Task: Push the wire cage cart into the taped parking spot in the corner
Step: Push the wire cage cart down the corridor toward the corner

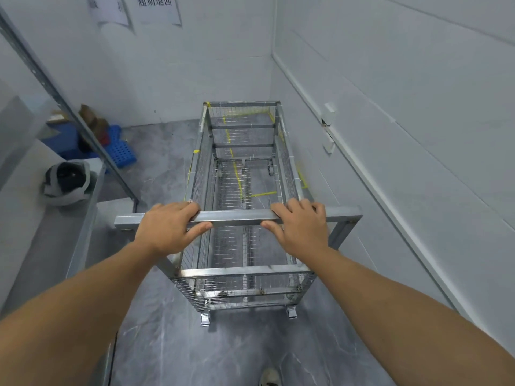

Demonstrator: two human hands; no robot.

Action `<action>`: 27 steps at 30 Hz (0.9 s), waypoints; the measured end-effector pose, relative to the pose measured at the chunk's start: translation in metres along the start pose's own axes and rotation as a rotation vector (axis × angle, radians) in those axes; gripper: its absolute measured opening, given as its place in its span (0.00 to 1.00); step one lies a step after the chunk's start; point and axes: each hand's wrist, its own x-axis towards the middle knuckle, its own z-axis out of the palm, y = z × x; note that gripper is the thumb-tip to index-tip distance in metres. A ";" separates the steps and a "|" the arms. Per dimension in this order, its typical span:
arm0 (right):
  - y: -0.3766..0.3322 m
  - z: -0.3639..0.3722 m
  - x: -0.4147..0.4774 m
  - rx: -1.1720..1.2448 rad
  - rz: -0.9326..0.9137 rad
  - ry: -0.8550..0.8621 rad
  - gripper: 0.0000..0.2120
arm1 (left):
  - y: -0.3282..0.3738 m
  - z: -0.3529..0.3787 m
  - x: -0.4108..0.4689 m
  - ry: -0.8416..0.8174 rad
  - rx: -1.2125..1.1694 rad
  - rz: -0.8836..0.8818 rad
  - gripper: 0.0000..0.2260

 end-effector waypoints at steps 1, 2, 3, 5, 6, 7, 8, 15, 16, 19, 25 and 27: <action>0.003 0.005 0.011 0.001 -0.001 0.006 0.22 | -0.006 0.002 0.011 -0.001 -0.005 0.000 0.25; 0.005 0.010 0.023 0.003 0.000 0.013 0.22 | -0.012 0.005 0.022 -0.004 -0.010 0.002 0.24; 0.007 0.015 0.034 0.004 0.003 0.019 0.22 | -0.018 0.008 0.033 -0.010 -0.017 0.003 0.24; 0.012 0.025 0.055 0.006 0.004 0.020 0.21 | -0.032 0.015 0.054 -0.025 -0.023 0.003 0.24; 0.014 0.031 0.066 0.005 0.002 0.018 0.21 | -0.039 0.018 0.065 -0.028 -0.023 0.003 0.24; 0.016 0.036 0.077 0.001 0.000 0.012 0.22 | -0.046 0.021 0.076 -0.029 -0.021 0.005 0.24; 0.018 0.041 0.088 -0.005 0.002 0.006 0.22 | -0.052 0.024 0.087 -0.028 -0.016 0.009 0.24; 0.032 0.082 0.170 -0.033 0.020 -0.007 0.22 | -0.102 0.046 0.166 0.025 0.033 0.060 0.23; 0.035 0.088 0.182 -0.034 0.024 -0.007 0.21 | -0.108 0.049 0.178 0.034 0.041 0.068 0.22; 0.039 0.103 0.220 -0.037 0.038 -0.017 0.22 | -0.130 0.055 0.215 0.035 0.056 0.080 0.21; 0.047 0.141 0.295 -0.062 0.062 -0.017 0.24 | -0.180 0.076 0.285 0.002 0.019 0.088 0.22; 0.051 0.151 0.319 -0.068 0.067 -0.027 0.23 | -0.193 0.081 0.309 -0.003 0.016 0.101 0.22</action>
